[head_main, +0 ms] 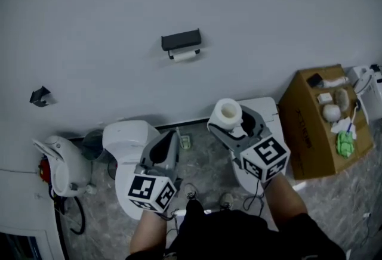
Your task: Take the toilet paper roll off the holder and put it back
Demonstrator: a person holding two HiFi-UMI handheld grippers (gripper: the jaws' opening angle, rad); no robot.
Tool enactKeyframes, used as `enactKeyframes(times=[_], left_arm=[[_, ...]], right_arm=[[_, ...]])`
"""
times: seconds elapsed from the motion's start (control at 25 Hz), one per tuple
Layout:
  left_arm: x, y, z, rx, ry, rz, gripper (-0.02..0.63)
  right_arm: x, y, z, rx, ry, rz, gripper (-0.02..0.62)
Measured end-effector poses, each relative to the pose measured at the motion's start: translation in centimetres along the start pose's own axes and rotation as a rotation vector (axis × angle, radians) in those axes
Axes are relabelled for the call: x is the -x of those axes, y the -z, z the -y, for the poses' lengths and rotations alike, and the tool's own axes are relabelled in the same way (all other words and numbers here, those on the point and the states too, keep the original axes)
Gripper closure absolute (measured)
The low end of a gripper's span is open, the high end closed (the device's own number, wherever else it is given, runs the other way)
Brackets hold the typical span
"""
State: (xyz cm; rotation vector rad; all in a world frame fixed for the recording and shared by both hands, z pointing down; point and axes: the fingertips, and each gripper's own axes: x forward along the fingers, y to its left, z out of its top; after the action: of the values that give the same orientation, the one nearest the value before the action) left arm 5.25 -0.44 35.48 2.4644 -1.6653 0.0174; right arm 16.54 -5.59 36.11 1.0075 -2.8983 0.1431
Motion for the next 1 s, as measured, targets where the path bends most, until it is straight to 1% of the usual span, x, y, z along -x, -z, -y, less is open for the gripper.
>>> enactKeyframes(times=[0.28,0.48,0.68,0.92,1.0], left_arm=[[2.1,1.1,-1.3,0.012,-0.048,-0.014,0.601],[3.9,1.6,-3.4,0.033,-0.041,-0.01,0.601],[6.1,1.8,-6.3,0.061,0.001,0.006,0.601],[8.6,2.1,-9.6,0.099,0.084,0.027,0.601],[9.5,2.3,-10.3,0.105,0.113,0.033,0.601]], right_arm=[[-1.2,1.7,-2.1,-0.032,-0.048,-0.022,0.287],[-2.8,2.5,-4.8,-0.036,-0.051,-0.047,0.287],[-4.8,3.0,-8.4,-0.016,-0.023,-0.077,0.287],[-6.6,2.7,-12.5,0.004,0.04,-0.091,0.287],[-6.8,2.8,-13.7,0.021,0.077,-0.117,0.287]])
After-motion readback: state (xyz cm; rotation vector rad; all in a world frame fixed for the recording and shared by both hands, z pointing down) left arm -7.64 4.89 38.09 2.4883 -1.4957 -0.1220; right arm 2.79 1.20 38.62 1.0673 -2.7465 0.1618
